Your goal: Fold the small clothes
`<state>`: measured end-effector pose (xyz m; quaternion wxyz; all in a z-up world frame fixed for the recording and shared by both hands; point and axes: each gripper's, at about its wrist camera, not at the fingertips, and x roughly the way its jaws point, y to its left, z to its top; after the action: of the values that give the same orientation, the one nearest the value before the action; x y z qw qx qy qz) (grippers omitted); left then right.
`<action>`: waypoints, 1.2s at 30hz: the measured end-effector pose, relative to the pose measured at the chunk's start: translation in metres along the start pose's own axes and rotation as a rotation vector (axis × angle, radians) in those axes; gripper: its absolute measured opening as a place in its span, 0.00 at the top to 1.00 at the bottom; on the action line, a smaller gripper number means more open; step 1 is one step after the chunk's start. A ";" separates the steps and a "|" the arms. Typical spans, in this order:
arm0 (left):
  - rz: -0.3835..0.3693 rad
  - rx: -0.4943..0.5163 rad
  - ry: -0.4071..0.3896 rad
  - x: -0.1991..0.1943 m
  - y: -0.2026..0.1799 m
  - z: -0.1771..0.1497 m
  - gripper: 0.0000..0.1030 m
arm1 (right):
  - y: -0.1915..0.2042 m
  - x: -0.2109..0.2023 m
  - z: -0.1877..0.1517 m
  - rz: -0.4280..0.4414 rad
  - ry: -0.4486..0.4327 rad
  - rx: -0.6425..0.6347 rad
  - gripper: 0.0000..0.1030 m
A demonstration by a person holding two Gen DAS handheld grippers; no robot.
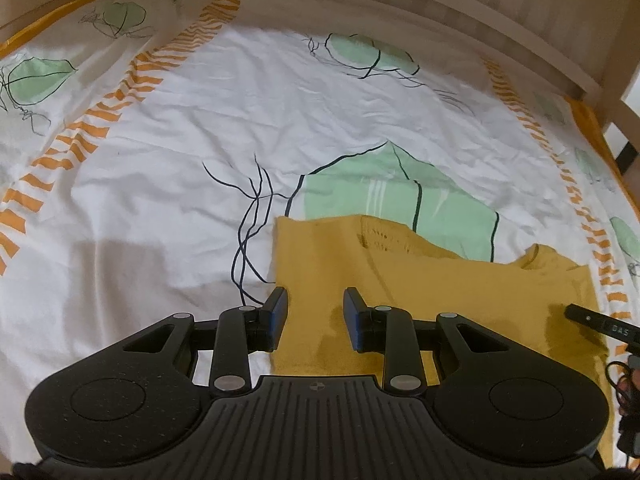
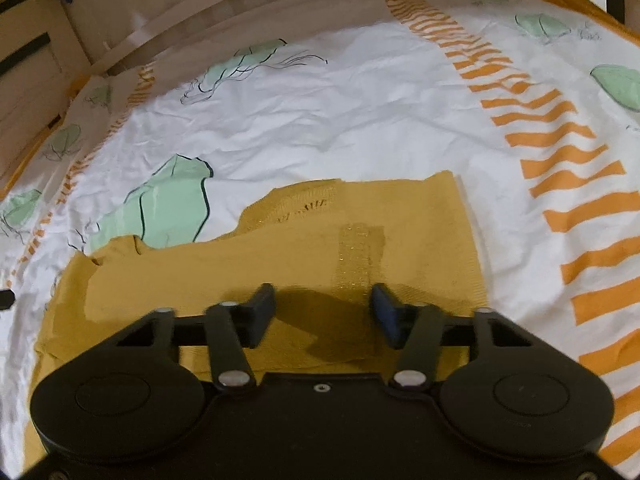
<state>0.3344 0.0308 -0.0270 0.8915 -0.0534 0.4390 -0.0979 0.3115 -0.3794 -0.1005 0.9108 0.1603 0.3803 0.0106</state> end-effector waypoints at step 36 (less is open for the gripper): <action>0.021 0.004 0.085 0.028 -0.005 -0.011 0.71 | -0.028 -0.018 0.008 -0.157 0.029 -0.024 0.73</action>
<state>0.3420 0.0192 -0.0546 0.8731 -0.0427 0.4769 -0.0917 0.3012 -0.4104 -0.0911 0.9051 0.1188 0.4046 -0.0542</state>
